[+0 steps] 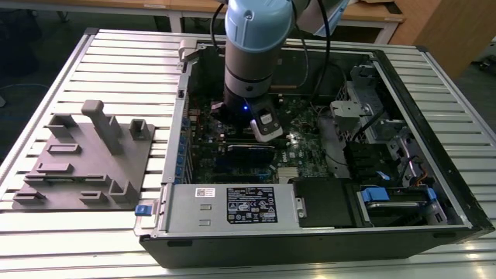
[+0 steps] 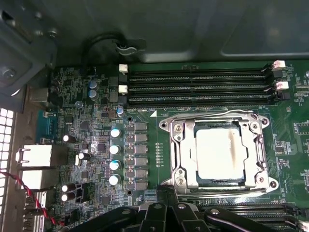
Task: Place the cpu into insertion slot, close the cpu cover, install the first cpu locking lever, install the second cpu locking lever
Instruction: 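Install the second cpu locking lever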
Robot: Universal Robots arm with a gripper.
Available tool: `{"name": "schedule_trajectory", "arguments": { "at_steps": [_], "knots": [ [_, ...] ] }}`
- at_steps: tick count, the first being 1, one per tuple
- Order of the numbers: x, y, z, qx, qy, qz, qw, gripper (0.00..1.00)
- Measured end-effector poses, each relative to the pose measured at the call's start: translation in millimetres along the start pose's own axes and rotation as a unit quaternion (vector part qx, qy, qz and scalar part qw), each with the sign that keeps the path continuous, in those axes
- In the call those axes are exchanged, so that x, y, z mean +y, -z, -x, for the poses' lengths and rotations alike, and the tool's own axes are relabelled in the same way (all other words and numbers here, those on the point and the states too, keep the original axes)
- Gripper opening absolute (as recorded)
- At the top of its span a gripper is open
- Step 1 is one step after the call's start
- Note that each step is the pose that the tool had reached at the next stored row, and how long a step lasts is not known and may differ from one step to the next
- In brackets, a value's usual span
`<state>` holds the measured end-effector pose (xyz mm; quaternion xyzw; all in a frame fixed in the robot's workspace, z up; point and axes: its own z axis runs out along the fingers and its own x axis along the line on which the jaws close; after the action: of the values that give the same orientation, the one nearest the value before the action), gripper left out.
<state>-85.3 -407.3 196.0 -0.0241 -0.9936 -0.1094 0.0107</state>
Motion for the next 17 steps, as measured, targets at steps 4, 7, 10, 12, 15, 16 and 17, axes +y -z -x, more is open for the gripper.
{"name": "schedule_trajectory", "arguments": {
  "at_steps": [4,7,10,12,15,16,17],
  "knots": [
    [0.7,-0.3,0.0,0.0000,0.000,0.0000,1.00000,0.11],
    [1.1,-0.6,-0.1,0.0000,0.000,0.0000,1.00000,0.11],
    [1.1,-0.9,-0.1,0.0001,0.000,0.0001,1.00000,0.11],
    [1.1,-1.1,-0.1,0.0000,0.000,0.0006,1.00000,0.11],
    [1.1,-1.5,-0.1,0.0000,0.000,0.0016,1.00000,0.11],
    [1.0,-1.7,-0.1,0.0001,0.000,0.0020,1.00000,0.11],
    [1.0,-1.8,-0.1,0.0001,0.000,0.0023,1.00000,0.11]
  ]
}}
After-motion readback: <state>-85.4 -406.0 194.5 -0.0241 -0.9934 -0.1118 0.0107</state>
